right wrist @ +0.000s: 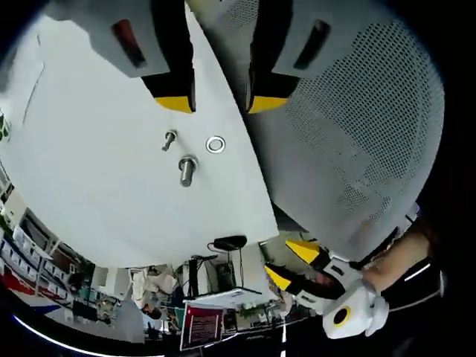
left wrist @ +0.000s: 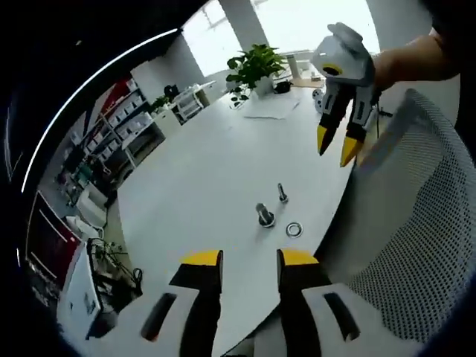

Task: Place the washer onto the threaded stud by aligning its center hole with the stud, sliding it down to the base, and recovering from edge contact or off-axis alignment until the washer reaches the visible bottom stop.

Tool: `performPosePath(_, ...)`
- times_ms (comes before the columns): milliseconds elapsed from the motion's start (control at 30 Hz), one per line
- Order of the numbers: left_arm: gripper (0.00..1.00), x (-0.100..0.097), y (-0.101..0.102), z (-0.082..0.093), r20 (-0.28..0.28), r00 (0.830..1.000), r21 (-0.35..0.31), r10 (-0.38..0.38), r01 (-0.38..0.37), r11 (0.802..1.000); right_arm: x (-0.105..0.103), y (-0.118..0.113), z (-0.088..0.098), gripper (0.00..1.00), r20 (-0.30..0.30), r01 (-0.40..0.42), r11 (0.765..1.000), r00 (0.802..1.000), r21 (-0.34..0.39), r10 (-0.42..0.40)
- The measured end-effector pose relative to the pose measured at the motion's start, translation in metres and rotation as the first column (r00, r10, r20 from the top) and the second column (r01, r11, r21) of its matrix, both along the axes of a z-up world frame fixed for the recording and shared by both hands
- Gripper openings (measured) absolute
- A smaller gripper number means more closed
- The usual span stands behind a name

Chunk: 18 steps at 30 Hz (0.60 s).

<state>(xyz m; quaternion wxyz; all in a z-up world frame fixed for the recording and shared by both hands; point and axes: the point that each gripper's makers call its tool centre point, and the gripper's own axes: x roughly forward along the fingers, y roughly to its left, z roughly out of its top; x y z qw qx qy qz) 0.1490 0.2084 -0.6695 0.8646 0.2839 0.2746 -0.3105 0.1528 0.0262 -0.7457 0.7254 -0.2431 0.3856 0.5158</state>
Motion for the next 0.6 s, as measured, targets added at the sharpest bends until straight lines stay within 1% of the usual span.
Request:
performPosePath(33,0.34,-0.003,0.008,-0.001,0.002,0.999,-0.021,0.036,-0.036,0.999,0.004,0.008,-0.007,0.32,0.006,-0.042,0.999,0.999,-0.024,0.042)
performPosePath(67,0.37,-0.006,0.012,-0.003,-0.003,0.998,-0.030,0.056,-0.056,0.998,0.006,0.013,-0.013,0.33,0.006,-0.067,0.997,0.998,-0.039,0.067)
performPosePath(133,0.44,-0.011,0.020,-0.014,-0.011,0.995,-0.042,0.097,-0.097,0.994,0.009,0.023,-0.030,0.34,-0.022,-0.114,0.991,0.993,-0.075,0.113)
performPosePath(200,0.52,-0.015,0.021,-0.025,-0.028,0.992,-0.043,0.120,-0.121,0.992,0.013,0.035,-0.046,0.38,-0.044,-0.117,0.989,0.993,-0.086,0.113)
performPosePath(233,0.57,-0.014,0.024,-0.028,-0.024,0.988,-0.048,0.156,-0.157,0.986,0.014,0.041,-0.054,0.39,-0.059,-0.128,0.987,0.991,-0.097,0.123)
performPosePath(267,0.66,-0.013,0.025,-0.029,-0.019,0.983,-0.065,0.183,-0.184,0.981,0.014,0.045,-0.059,0.39,-0.067,-0.138,0.985,0.989,-0.099,0.131)
performPosePath(300,0.70,-0.013,0.023,-0.029,-0.026,0.984,-0.077,0.177,-0.179,0.981,0.016,0.049,-0.064,0.41,-0.068,-0.139,0.985,0.989,-0.103,0.133)
performPosePath(333,0.70,-0.013,0.023,-0.029,-0.031,0.983,-0.081,0.181,-0.183,0.980,0.018,0.054,-0.071,0.42,-0.066,-0.142,0.983,0.989,-0.114,0.135)
performPosePath(400,0.65,-0.012,0.024,-0.028,-0.024,0.982,-0.079,0.186,-0.187,0.979,0.021,0.055,-0.081,0.42,-0.066,-0.158,0.976,0.987,-0.151,0.150)
performPosePath(467,0.61,-0.009,0.024,-0.032,-0.011,0.983,-0.068,0.185,-0.185,0.980,0.025,0.058,-0.091,0.42,-0.073,-0.161,0.970,0.986,-0.180,0.150)
performPosePath(500,0.59,-0.009,0.025,-0.033,-0.012,0.983,-0.061,0.186,-0.186,0.981,0.026,0.056,-0.098,0.42,-0.082,-0.157,0.964,0.986,-0.213,0.143)
performPosePath(567,0.51,-0.009,0.028,-0.033,-0.017,0.980,-0.057,0.199,-0.200,0.978,0.029,0.058,-0.103,0.42,-0.084,-0.155,0.962,0.987,-0.225,0.139)
performPosePath(600,0.47,-0.009,0.028,-0.033,-0.013,0.979,-0.061,0.203,-0.204,0.977,0.029,0.060,-0.106,0.42,-0.097,-0.159,0.960,0.985,-0.232,0.140)
